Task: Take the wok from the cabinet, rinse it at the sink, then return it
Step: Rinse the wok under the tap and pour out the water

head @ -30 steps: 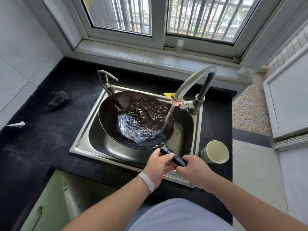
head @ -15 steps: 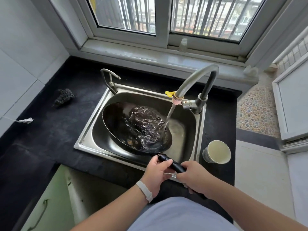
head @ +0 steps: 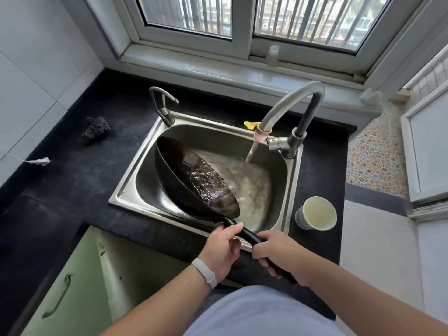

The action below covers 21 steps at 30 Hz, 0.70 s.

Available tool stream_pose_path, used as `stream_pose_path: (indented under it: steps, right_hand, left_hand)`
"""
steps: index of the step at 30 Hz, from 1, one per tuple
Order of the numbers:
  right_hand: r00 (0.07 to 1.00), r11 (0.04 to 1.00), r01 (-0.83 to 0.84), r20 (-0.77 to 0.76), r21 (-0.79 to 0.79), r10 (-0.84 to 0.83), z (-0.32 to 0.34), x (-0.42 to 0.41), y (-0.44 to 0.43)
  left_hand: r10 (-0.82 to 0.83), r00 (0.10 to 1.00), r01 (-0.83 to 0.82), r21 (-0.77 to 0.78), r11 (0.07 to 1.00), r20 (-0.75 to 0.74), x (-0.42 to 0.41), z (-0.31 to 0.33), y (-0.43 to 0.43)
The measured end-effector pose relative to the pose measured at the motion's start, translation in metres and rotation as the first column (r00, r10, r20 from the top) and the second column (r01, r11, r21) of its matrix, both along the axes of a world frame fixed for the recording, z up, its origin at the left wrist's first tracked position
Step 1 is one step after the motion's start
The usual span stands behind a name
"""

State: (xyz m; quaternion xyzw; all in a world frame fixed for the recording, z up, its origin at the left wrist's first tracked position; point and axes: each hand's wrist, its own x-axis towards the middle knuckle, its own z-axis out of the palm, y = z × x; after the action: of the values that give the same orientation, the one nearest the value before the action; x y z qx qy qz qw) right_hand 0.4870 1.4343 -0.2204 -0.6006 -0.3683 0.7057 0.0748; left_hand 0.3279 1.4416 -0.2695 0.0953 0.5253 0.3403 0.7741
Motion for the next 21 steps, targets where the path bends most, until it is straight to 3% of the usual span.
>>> stream_pose_path:
  steps: [4, 6, 9, 12, 17, 19, 21]
  right_hand:
    - [0.992, 0.996, 0.071, -0.103, -0.059, -0.077, 0.0, 0.004, 0.002]
    - [0.983, 0.989, 0.108, -0.138, -0.099, -0.121, 0.001, 0.005, 0.005]
    - [0.967, 0.975, 0.15, -0.179, -0.165, -0.179, 0.004, 0.005, 0.01]
    - [0.976, 0.989, 0.093, -0.186, -0.118, -0.114, 0.008, 0.012, 0.015]
    - [0.992, 0.997, -0.065, 0.108, 0.044, 0.06, 0.014, 0.014, 0.014]
    - [0.949, 0.974, -0.183, 0.283, 0.136, 0.139, 0.014, 0.007, 0.011]
    - [0.847, 0.904, -0.367, 0.481, 0.221, 0.227, 0.012, -0.001, 0.009]
  left_hand:
    - [0.09, 0.973, -0.09, -0.009, 0.996, 0.212, 0.003, 0.006, 0.006]
    - [0.114, 0.964, -0.114, -0.014, 0.993, 0.238, 0.006, 0.01, 0.01]
    - [0.07, 0.982, -0.078, 0.04, 0.996, 0.177, 0.009, 0.014, 0.018]
    - [0.029, 0.999, -0.032, 0.096, 0.995, 0.034, 0.017, 0.02, 0.021]
    - [0.027, 0.969, 0.013, 0.158, 0.987, -0.248, 0.031, 0.013, 0.017]
    - [0.044, 0.953, 0.011, 0.178, 0.984, -0.301, 0.032, 0.01, 0.018]
    - [0.034, 0.947, 0.024, 0.175, 0.984, -0.32, 0.03, 0.008, 0.021]
